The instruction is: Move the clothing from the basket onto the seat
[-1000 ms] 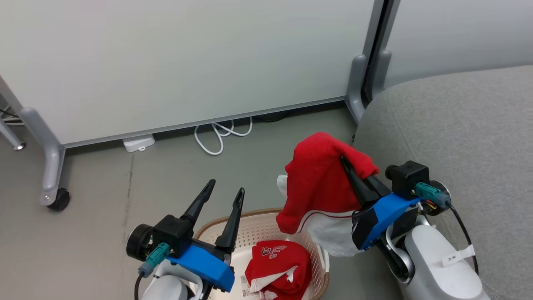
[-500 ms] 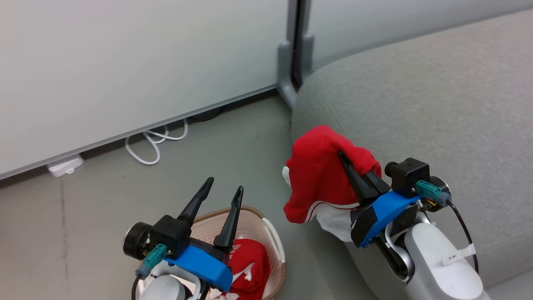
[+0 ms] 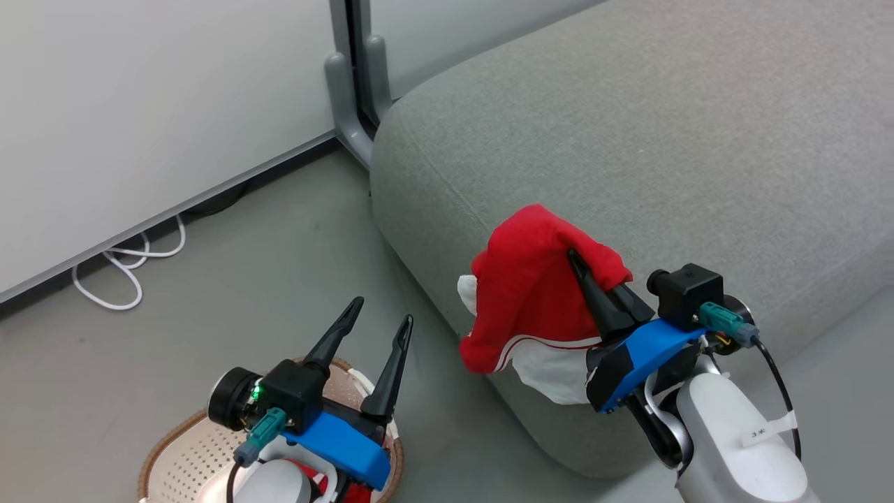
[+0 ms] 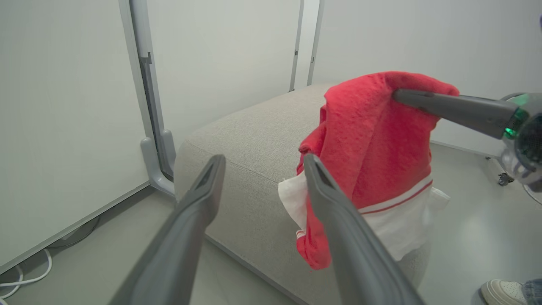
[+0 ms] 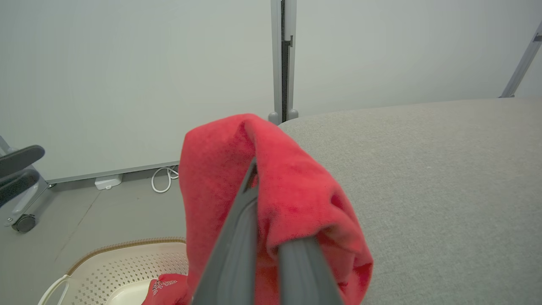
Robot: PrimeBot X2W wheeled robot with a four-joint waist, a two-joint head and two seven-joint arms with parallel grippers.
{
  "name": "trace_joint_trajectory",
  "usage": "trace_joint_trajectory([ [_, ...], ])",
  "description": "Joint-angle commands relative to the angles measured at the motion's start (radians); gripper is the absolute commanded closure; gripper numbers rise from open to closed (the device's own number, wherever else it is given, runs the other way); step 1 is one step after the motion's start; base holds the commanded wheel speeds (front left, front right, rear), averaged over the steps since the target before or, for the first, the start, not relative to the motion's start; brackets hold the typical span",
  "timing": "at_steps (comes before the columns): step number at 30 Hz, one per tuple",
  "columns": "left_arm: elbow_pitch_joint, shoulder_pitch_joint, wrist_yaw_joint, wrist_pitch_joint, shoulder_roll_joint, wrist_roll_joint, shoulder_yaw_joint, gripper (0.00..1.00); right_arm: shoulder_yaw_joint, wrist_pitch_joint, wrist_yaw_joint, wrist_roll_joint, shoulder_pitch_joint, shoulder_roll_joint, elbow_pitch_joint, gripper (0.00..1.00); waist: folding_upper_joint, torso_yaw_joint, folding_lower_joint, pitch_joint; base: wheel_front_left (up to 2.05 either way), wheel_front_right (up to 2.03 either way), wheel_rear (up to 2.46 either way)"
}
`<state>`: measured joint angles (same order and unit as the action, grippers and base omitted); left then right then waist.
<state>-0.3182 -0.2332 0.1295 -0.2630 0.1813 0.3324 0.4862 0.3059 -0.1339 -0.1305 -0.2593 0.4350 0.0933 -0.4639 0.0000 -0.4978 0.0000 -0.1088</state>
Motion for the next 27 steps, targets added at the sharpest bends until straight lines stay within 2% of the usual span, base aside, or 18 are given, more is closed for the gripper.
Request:
trace_joint_trajectory([
  [1,-0.003,-0.018,0.001,-0.003,0.005,-0.005,0.000,0.00,-0.002,-0.009,0.000,-0.004,-0.007,-0.006,0.002,1.00,0.0000,-0.027,0.0000,-0.013,0.00,0.00,0.00],
  [5,-0.005,-0.024,0.001,-0.003,0.010,0.000,0.006,0.00,-0.003,-0.014,0.000,-0.005,-0.011,-0.009,-0.001,1.00,0.0000,-0.051,0.0000,-0.022,0.00,0.00,0.00],
  [17,0.007,-0.037,0.001,-0.003,0.027,0.000,0.015,0.00,-0.016,-0.010,0.000,-0.015,0.012,-0.018,-0.003,1.00,0.0000,-0.056,0.0000,-0.055,0.00,0.00,0.00],
  [22,0.025,-0.063,0.001,-0.003,0.049,-0.012,0.014,0.00,-0.061,0.037,0.000,-0.043,0.117,0.011,-0.029,1.00,0.0000,-0.047,0.0000,-0.124,0.00,0.00,0.00],
  [27,0.055,-0.108,0.001,-0.003,0.092,-0.030,0.030,0.00,-0.137,0.069,0.000,-0.098,0.282,0.072,-0.060,1.00,0.0000,-0.027,0.0000,-0.239,0.00,0.00,0.00],
])
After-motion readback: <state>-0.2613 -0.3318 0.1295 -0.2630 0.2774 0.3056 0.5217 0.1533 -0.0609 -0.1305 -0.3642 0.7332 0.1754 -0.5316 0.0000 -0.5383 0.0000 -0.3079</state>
